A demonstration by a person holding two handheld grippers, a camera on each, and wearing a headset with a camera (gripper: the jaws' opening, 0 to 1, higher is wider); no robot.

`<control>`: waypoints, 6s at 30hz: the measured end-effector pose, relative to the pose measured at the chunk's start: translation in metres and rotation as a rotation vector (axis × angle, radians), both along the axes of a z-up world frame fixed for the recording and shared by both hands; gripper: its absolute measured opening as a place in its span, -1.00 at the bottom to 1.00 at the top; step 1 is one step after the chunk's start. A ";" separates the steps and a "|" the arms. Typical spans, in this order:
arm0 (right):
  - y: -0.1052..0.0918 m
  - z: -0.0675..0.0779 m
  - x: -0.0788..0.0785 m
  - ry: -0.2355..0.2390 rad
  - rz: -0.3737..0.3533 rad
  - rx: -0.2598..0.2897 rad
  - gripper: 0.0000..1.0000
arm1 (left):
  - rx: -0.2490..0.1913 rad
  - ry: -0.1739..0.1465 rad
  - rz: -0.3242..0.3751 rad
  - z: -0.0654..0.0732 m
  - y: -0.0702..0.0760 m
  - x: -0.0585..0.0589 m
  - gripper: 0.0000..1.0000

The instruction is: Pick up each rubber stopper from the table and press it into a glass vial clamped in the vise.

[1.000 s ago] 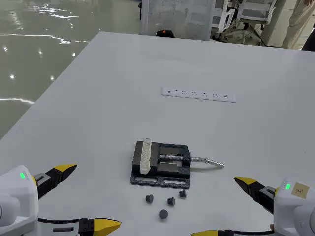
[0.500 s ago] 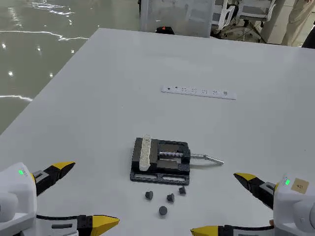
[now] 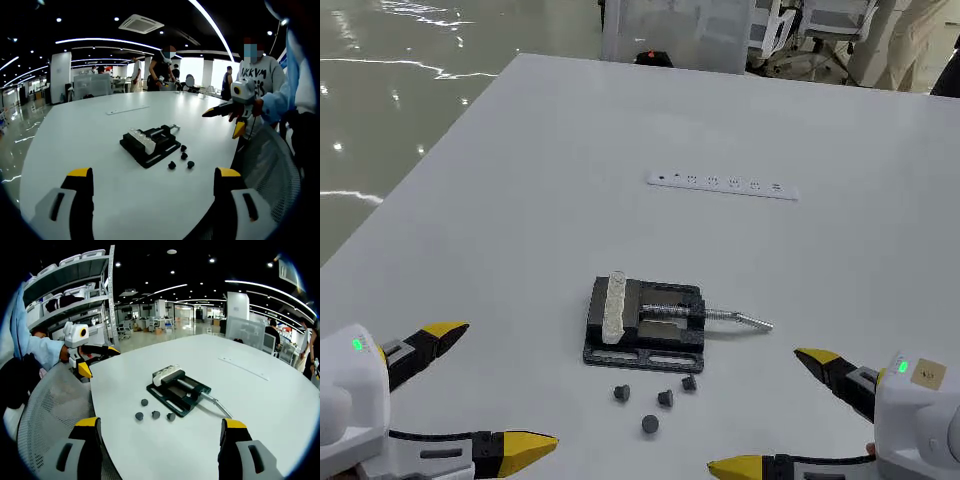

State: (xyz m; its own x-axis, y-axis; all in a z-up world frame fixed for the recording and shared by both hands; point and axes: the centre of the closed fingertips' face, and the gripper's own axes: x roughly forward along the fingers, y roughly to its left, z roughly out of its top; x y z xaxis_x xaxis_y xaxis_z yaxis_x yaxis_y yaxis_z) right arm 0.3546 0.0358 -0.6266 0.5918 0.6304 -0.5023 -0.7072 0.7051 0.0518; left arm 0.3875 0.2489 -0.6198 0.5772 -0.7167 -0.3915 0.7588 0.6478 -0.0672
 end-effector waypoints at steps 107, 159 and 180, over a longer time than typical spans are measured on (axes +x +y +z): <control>0.084 -0.039 0.002 0.214 0.605 -0.562 -0.60 | -0.070 -0.031 -0.303 -0.011 -0.032 -0.019 0.98; 0.090 -0.088 0.007 0.236 0.740 -0.776 -0.84 | -0.106 -0.049 -0.257 -0.005 -0.020 -0.028 0.94; 0.082 -0.071 0.006 0.249 0.683 -0.732 -0.86 | -0.077 -0.053 -0.330 0.003 -0.041 -0.025 0.91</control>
State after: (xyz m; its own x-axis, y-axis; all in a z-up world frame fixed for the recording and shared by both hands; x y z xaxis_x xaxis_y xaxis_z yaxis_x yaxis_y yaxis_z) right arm 0.3603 0.1181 -0.6978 0.0489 0.2835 -0.9577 -0.9968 0.0752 -0.0286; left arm 0.3626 0.2076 -0.6173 0.3274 -0.8944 -0.3048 0.9303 0.3615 -0.0617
